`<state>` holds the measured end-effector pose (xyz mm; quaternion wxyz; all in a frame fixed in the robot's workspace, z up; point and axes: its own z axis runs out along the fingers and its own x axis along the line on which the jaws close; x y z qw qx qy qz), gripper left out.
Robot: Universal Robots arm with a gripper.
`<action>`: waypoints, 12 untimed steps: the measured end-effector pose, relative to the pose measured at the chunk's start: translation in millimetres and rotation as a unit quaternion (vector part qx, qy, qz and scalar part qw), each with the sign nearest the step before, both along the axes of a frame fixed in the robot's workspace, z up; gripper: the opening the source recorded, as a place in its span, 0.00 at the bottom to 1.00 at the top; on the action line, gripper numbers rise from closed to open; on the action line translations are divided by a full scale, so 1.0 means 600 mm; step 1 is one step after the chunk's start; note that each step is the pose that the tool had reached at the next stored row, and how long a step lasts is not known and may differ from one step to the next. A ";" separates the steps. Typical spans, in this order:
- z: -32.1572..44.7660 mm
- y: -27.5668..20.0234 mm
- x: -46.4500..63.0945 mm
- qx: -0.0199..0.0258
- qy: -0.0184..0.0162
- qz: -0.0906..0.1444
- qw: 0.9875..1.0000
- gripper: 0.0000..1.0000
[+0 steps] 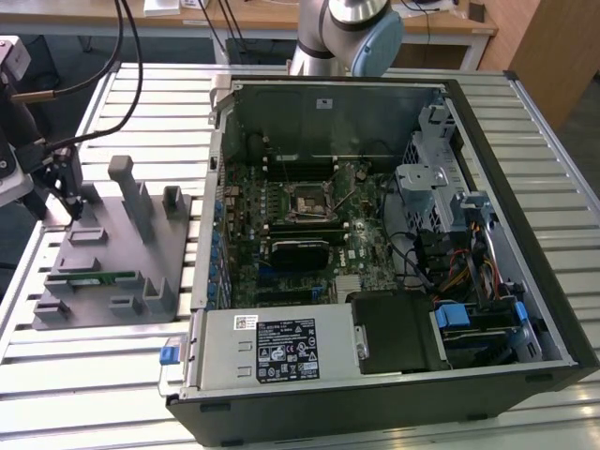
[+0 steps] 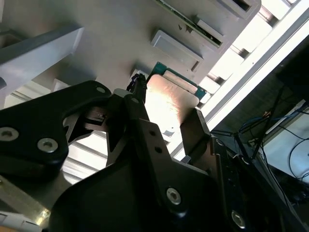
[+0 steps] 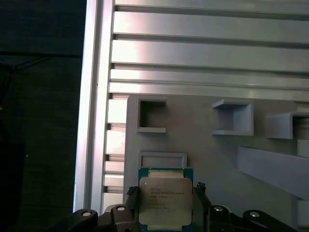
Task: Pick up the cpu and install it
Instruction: 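Pick up the cpu and move it towards the insertion slot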
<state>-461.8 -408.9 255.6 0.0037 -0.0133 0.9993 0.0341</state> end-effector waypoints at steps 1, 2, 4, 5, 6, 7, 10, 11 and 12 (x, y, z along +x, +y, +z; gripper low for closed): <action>0.002 0.0000 0.000 0.000 0.000 0.000 1.000 0.53; 0.003 0.0001 0.000 0.000 0.000 0.000 1.000 0.53; 0.006 0.0001 0.000 0.000 0.000 0.000 1.000 0.53; 0.008 0.0002 0.000 0.000 0.000 0.000 1.000 0.53; 0.009 0.0002 0.000 0.000 0.000 0.000 1.000 0.53; 0.011 0.0003 0.000 0.000 0.000 0.000 1.000 0.53; 0.016 0.0004 0.000 0.000 0.000 0.000 1.000 0.53; 0.018 0.0005 0.000 0.000 0.000 0.000 1.000 0.53; 0.020 0.0005 0.000 0.000 0.000 0.000 1.000 0.53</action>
